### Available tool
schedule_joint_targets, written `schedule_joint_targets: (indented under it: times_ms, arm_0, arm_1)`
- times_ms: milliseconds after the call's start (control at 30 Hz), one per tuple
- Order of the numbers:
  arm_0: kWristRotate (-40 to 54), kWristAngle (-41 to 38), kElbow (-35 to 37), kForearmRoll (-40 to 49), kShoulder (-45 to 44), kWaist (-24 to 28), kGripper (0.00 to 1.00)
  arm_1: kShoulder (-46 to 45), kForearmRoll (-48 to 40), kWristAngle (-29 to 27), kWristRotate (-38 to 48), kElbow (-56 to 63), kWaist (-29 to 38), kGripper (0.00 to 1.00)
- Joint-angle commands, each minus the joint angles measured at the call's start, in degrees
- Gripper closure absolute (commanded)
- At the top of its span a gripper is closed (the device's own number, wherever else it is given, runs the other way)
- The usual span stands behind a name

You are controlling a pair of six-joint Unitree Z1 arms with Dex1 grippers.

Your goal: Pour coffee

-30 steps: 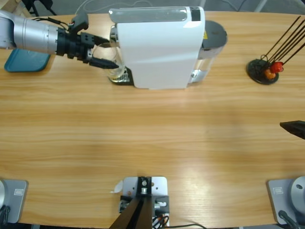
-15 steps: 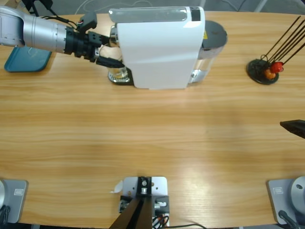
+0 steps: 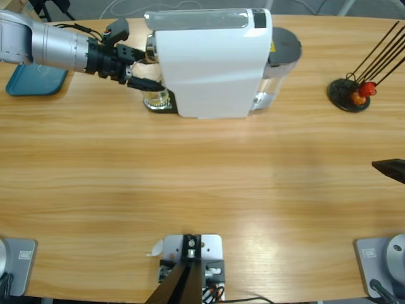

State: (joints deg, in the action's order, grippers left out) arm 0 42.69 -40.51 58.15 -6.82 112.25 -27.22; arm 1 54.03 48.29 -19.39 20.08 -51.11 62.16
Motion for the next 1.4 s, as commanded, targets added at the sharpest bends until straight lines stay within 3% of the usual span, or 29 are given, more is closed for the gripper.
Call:
schedule_joint_targets:
  times_ms: [33, 267, 300, 333, 367, 700, 933, 1000, 1033, 1200, 1400]
  arm_0:
    - [-0.4, 0.5, -1.4, -0.5, 1.7, -1.1, 1.0]
    - [-0.9, 1.6, -0.9, -0.5, 1.9, -1.0, 0.984]
    - [-0.9, 1.6, -1.0, -0.5, 1.8, -0.9, 0.462]
    - [-1.0, 1.5, -1.0, -0.5, 1.7, -0.7, 0.086]
    - [-1.0, 1.3, -1.1, -0.5, 1.5, -0.4, 0.023]
    - [-1.6, -0.1, -2.2, -0.6, -0.5, 1.1, 0.0]
    - [-3.4, -4.2, -5.0, -0.5, -9.9, 5.1, 0.0]
    - [-4.0, -4.3, -7.7, -0.5, -14.4, 5.2, 0.0]
    - [-4.5, -4.0, -9.4, -0.5, -16.6, 5.1, 0.0]
    - [-9.4, 5.4, -20.9, -0.5, -27.5, 4.3, 0.0]
    - [-22.2, 12.8, -27.9, 0.1, -37.7, 1.8, 0.0]
  arm_1:
    - [-0.4, -0.7, 0.9, -0.4, 2.1, -0.9, 0.004]
    - [-0.6, -0.7, 0.9, -0.4, 2.2, -0.9, 0.004]
    - [-0.6, -0.7, 0.9, -0.4, 2.2, -0.9, 0.004]
    - [-0.6, -0.7, 0.9, -0.4, 2.2, -0.9, 0.004]
    - [-0.6, -0.7, 1.0, -0.4, 2.2, -0.9, 0.004]
    - [-0.8, -0.4, 1.5, -0.7, 2.0, -0.9, 0.013]
    - [0.0, -1.0, 1.8, -1.7, 0.9, -0.9, 0.033]
    - [0.5, -1.2, 1.6, -2.6, -0.8, -0.9, 0.141]
    - [1.2, -1.1, 0.7, -2.7, -2.3, -0.9, 0.255]
    - [12.0, 0.1, 2.3, -3.4, -10.8, -9.4, 1.0]
    - [27.1, -0.5, 12.1, -12.5, -26.1, -24.0, 1.0]
